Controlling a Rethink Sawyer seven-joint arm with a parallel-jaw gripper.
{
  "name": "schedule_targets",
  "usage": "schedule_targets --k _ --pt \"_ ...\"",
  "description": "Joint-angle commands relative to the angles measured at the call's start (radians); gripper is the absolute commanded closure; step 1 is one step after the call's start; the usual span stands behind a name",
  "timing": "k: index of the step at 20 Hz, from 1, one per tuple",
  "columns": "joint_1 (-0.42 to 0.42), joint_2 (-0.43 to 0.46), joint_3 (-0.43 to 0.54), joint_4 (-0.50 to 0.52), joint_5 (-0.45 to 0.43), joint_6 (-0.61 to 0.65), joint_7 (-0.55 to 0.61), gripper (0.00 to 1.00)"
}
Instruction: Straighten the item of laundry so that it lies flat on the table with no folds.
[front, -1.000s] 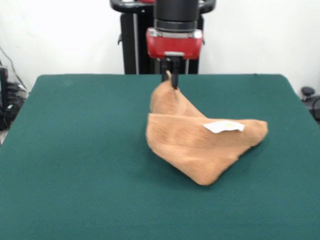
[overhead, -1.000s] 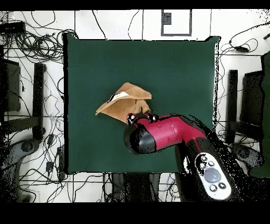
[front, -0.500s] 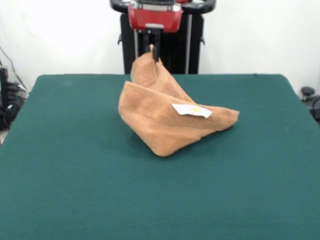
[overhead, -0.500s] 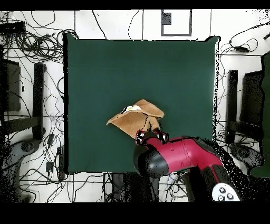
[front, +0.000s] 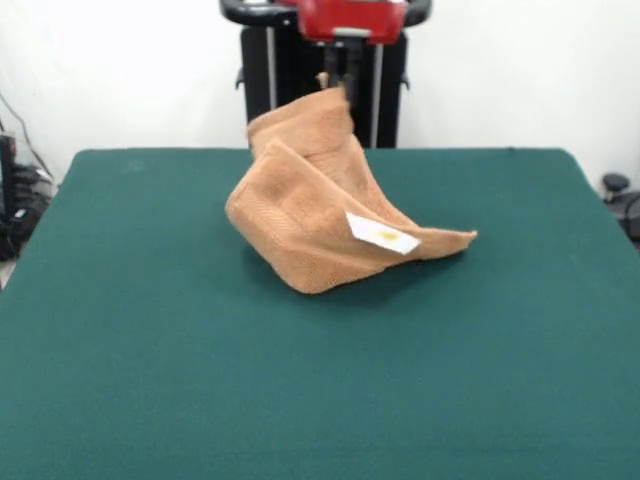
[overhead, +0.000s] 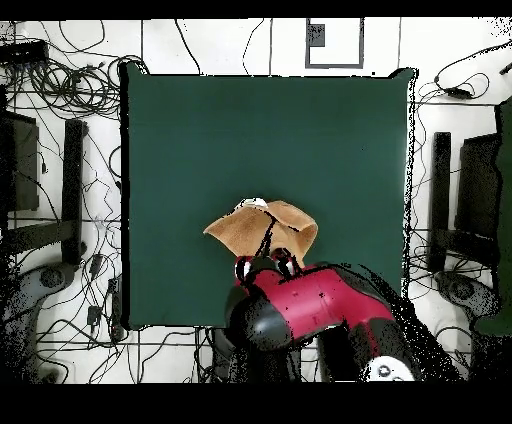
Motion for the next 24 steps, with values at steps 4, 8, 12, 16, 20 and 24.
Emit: schedule_targets --k 4,8,12,16,20,24 --pt "0.136 0.057 0.006 -0.05 0.01 0.132 -0.005 1.0" --pt "0.165 0.103 -0.035 -0.067 -0.021 0.097 0.034 1.0" --pt "0.174 0.123 -0.061 -0.074 -0.046 0.063 0.031 1.0" --pt "0.173 0.142 -0.082 -0.075 -0.067 0.038 0.02 1.0" --pt "0.174 0.171 -0.092 -0.093 -0.083 0.024 0.009 1.0" --pt "0.154 0.185 -0.083 -0.103 -0.085 0.023 -0.023 1.0"
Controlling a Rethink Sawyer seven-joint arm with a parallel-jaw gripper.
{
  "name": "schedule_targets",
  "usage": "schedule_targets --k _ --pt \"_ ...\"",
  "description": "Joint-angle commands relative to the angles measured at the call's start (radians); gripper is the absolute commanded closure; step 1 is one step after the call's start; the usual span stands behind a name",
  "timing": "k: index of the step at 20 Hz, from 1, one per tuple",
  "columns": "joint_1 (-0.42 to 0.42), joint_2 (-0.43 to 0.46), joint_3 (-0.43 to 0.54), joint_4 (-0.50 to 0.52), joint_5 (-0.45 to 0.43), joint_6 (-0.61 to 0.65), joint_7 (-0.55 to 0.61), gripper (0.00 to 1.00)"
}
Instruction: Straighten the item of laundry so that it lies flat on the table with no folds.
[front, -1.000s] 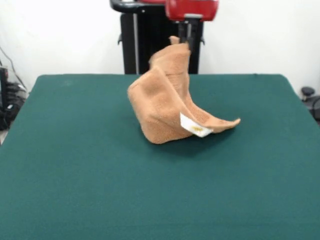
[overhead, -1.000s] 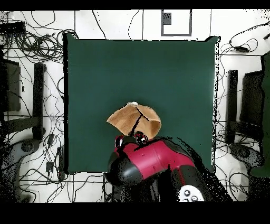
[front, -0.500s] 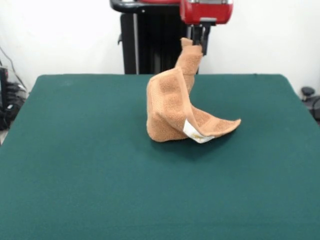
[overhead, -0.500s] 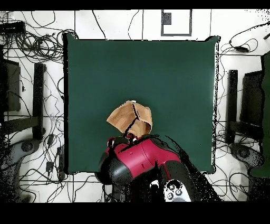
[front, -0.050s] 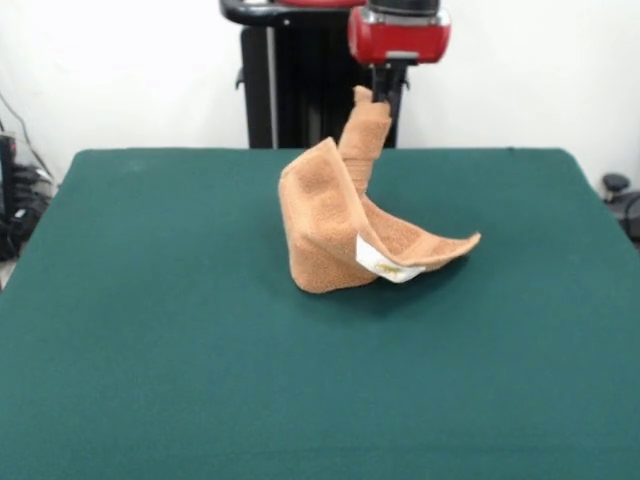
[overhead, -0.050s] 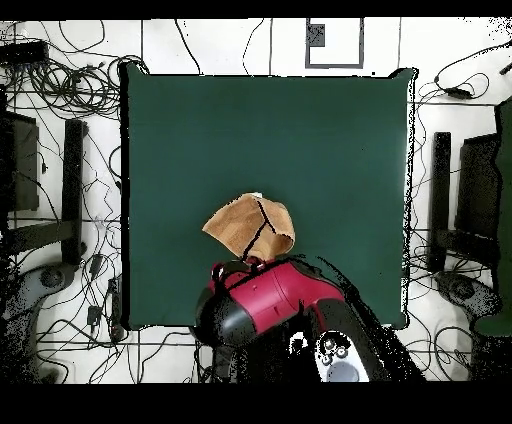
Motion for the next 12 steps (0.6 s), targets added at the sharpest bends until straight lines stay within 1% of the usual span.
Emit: schedule_targets --k 1,4,8,12 --pt "-0.003 0.09 0.004 -0.068 -0.059 0.01 -0.034 1.0" --pt "-0.041 0.093 0.021 -0.065 -0.054 0.012 -0.071 1.0" --pt "-0.094 0.057 0.061 -0.035 -0.008 0.052 -0.12 1.0" --pt "-0.088 0.046 0.073 -0.038 0.017 0.088 -0.109 1.0"
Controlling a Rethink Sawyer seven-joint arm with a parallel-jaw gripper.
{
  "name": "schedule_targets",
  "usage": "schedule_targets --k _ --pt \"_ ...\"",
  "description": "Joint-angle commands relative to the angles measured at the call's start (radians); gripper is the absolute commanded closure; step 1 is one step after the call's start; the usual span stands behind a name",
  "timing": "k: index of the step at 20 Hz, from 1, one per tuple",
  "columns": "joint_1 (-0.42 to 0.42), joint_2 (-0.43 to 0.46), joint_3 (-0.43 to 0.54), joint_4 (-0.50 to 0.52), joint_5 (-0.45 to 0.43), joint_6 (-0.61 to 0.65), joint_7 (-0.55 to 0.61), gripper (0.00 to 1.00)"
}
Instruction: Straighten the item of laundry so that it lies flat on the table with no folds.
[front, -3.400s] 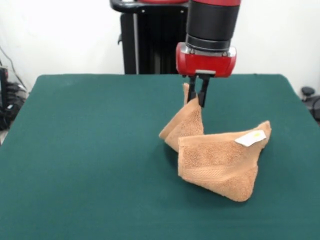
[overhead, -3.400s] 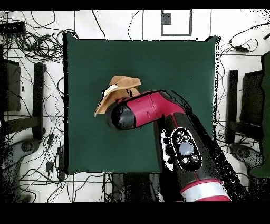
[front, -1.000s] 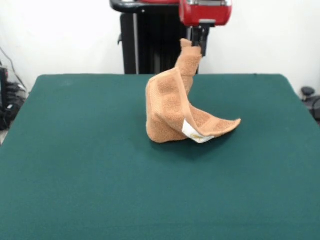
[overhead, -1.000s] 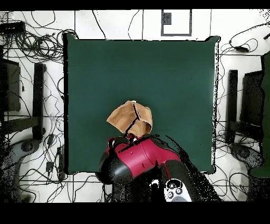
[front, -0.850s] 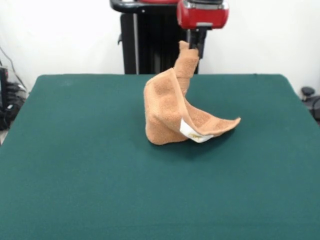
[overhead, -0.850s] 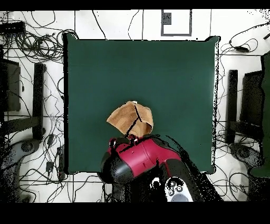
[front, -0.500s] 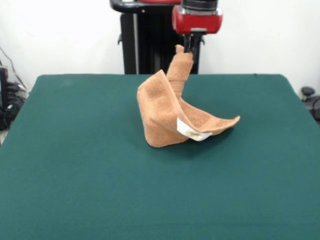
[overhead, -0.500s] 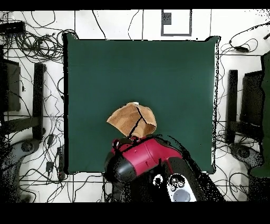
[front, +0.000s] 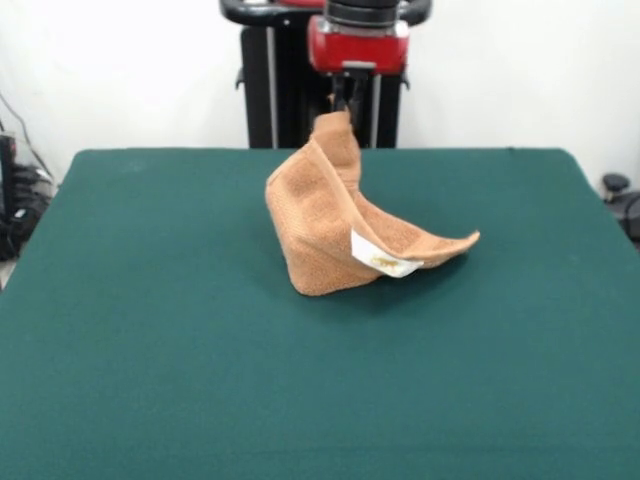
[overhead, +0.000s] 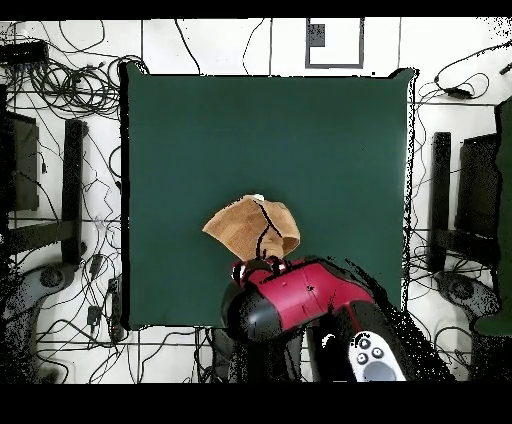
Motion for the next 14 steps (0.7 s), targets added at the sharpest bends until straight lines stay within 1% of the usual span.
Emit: schedule_targets --k 1,4,6,8,10,14 --pt "0.002 0.024 0.082 -0.03 0.031 0.098 -0.106 1.0" --pt "0.008 0.006 0.096 -0.026 0.06 0.119 -0.101 1.0" --pt "0.005 -0.016 0.12 -0.02 0.098 0.106 -0.088 1.0" --pt "0.002 -0.071 0.15 -0.023 0.168 0.164 -0.112 1.0" --pt "0.004 -0.119 0.162 -0.032 0.233 0.256 -0.148 1.0" --pt "0.03 -0.166 0.143 -0.047 0.277 0.359 -0.157 1.0"
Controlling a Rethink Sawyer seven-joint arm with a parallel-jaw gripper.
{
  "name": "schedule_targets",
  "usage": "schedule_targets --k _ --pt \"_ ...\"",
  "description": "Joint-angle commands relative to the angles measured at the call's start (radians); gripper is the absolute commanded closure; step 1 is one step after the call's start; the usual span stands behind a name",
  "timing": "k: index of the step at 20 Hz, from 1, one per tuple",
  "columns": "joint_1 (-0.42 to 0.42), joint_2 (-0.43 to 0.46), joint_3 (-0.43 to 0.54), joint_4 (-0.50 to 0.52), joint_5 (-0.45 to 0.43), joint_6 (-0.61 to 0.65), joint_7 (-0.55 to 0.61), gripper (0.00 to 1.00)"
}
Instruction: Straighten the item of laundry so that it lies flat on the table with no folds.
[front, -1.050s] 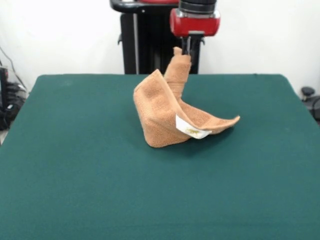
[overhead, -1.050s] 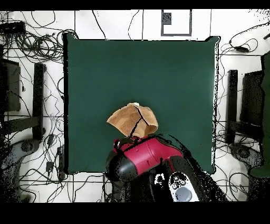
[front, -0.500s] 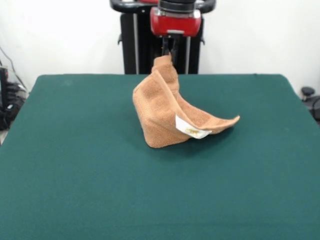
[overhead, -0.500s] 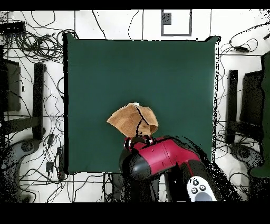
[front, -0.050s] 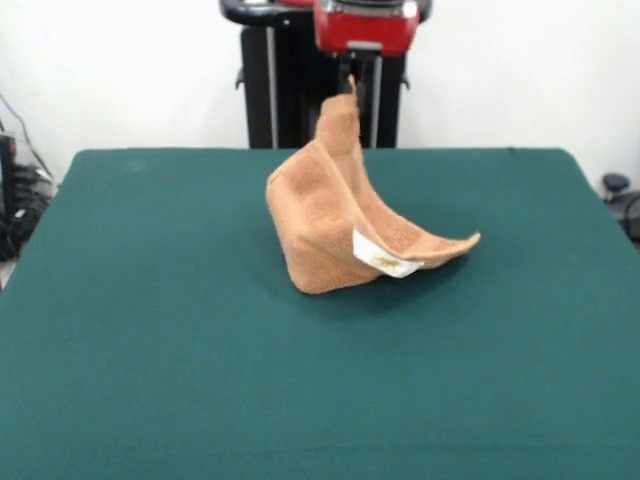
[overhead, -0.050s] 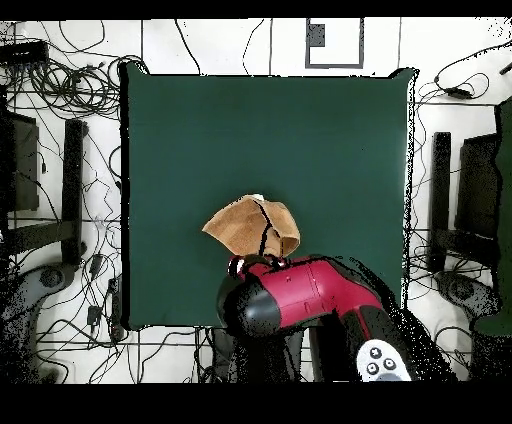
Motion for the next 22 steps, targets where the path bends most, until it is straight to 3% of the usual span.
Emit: schedule_targets --k 1,4,11,22 --pt "0.049 -0.101 0.109 -0.049 0.119 0.27 -0.157 1.0" --pt "0.051 -0.146 0.113 -0.046 0.16 0.347 -0.183 1.0" --pt "0.015 -0.185 0.157 -0.048 0.22 0.376 -0.221 1.0" --pt "-0.009 -0.192 0.174 -0.054 0.22 0.412 -0.252 1.0"
